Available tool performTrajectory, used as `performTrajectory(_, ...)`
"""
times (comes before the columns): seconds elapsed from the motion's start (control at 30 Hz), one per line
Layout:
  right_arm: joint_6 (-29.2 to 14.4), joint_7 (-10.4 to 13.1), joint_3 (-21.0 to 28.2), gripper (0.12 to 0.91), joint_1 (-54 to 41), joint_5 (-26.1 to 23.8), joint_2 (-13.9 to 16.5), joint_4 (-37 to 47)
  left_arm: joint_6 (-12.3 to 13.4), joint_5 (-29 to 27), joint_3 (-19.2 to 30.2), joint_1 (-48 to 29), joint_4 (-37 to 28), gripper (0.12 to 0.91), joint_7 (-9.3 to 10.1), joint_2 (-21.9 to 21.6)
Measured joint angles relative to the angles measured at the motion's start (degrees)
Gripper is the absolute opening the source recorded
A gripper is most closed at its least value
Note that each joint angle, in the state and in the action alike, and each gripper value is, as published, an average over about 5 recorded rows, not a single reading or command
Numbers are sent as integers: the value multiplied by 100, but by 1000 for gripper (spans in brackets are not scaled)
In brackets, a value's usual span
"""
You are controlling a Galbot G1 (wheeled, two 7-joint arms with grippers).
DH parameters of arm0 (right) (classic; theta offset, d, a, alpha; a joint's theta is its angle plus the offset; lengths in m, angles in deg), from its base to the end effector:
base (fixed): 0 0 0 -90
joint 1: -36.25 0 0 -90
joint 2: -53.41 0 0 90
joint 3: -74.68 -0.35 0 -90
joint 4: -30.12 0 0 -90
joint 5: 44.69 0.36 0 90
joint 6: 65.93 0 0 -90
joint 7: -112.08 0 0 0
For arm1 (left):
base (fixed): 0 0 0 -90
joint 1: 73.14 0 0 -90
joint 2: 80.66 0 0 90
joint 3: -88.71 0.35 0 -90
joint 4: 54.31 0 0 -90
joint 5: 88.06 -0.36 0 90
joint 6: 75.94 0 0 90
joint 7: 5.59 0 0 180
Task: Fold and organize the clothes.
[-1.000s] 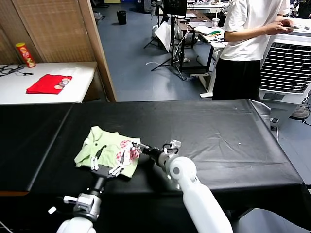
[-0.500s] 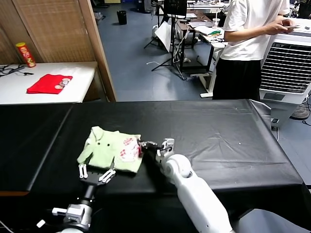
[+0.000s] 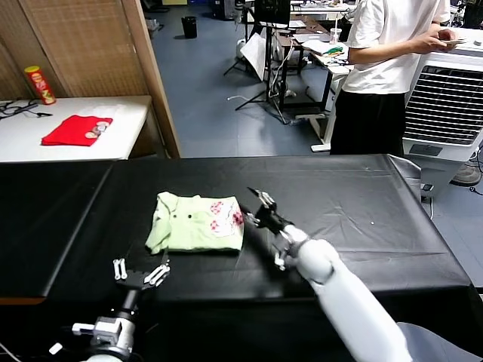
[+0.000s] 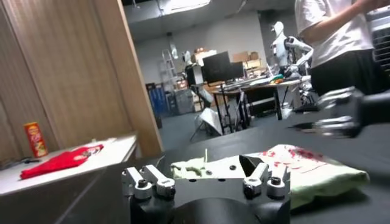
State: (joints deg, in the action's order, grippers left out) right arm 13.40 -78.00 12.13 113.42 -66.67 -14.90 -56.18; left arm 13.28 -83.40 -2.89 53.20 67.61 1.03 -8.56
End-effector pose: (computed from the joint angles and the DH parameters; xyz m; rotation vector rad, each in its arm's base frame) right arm 0.4014 0.0159 -0.3270 -0.8978 2.5202 -1.1242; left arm 0.1576 0.0572 -0.3013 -0.0500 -3.0459 -0.3041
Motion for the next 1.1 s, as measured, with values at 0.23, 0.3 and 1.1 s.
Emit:
performTrajectory(0.23,303,368,-804,796,1451,796,544,-1206,4,725,-49,51,2,798,26,-127)
performTrajectory(0.3,498,497,-1090,798,1948,1210,564,-1603,-43,841,-54,108,36,798,32,-180)
performTrajectory(1.1,1451,2347,-2487,798,6663,3571,-209,-4761,-703,1531,-93,1525,981,798,338,-417)
